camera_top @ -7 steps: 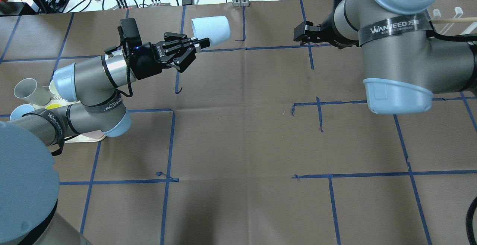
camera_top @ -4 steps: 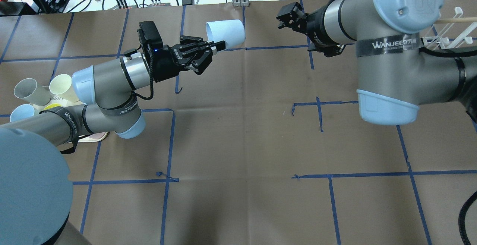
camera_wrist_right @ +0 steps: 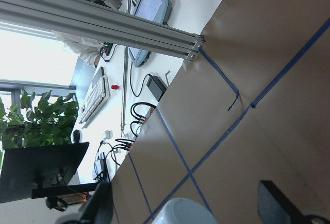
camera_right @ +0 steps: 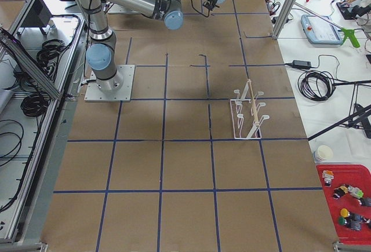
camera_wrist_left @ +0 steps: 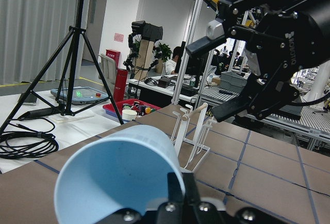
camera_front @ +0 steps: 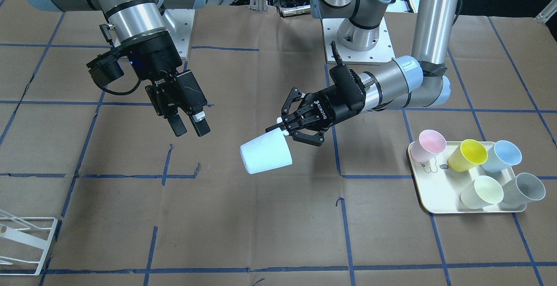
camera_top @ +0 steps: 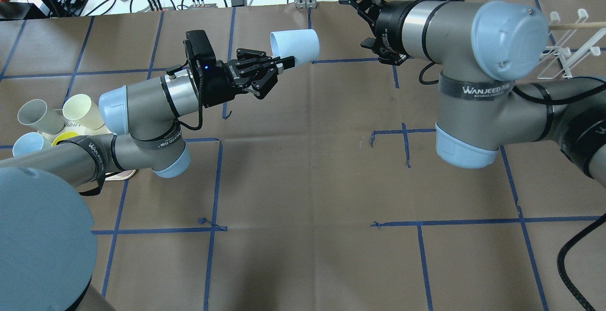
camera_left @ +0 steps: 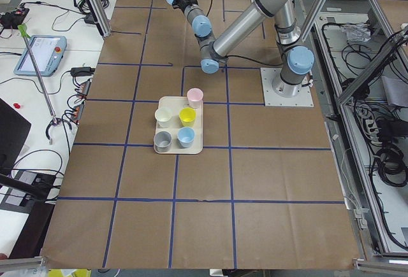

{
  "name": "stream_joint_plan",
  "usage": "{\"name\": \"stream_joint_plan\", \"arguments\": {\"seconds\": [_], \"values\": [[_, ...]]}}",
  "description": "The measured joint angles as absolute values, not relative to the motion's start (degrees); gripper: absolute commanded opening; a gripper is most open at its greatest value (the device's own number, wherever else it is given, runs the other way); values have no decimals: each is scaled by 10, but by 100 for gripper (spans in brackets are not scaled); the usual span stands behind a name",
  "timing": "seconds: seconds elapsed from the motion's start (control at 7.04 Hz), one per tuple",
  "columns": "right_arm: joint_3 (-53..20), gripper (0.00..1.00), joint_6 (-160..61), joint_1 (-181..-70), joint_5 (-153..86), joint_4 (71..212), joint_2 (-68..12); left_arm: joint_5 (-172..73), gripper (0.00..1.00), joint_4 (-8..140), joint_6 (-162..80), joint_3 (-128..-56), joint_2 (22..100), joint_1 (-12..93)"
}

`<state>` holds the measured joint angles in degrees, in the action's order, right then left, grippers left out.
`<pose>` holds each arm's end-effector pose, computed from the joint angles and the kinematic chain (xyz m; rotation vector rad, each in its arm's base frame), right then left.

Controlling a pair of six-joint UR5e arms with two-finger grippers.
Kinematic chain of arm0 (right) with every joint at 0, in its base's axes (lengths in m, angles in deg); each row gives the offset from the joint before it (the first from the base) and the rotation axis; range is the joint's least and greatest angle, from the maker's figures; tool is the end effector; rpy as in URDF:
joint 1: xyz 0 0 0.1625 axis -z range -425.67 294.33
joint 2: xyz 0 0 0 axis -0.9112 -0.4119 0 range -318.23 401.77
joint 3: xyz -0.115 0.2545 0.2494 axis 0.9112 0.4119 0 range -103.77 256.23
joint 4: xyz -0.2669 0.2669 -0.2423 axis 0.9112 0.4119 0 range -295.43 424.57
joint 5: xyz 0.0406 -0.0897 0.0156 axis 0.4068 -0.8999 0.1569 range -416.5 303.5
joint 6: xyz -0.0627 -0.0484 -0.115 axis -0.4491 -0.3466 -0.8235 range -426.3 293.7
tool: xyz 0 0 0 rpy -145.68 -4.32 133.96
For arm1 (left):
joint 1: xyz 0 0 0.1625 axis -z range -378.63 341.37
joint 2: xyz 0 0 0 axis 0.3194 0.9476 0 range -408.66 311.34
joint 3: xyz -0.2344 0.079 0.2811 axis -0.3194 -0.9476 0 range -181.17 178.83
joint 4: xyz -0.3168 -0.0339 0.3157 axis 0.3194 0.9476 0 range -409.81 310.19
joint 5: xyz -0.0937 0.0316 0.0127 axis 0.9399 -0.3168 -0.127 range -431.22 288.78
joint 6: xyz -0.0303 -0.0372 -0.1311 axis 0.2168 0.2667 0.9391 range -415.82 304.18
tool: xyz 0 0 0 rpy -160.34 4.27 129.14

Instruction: Transfer IKEA cup to right arm and place on rack

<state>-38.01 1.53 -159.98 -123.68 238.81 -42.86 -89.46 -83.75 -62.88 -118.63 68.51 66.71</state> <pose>0.2296 -0.5544 0.3305 0.9616 1.9877 -0.6559 -0.2248 -0.5149 0.2243 -0.8652 -1.6434 1.2651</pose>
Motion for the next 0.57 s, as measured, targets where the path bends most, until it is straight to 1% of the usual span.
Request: {"name": "stream_joint_plan", "arguments": {"seconds": [0.28,0.57], "values": [[-425,100,154,-1600,-1233,2566,-369,-889,0,-841,-628,-1188,685,667],[-457,100,185,-1603,-1207,2619,-331,-884,0,-845,-626,-1188,685,667]]}}
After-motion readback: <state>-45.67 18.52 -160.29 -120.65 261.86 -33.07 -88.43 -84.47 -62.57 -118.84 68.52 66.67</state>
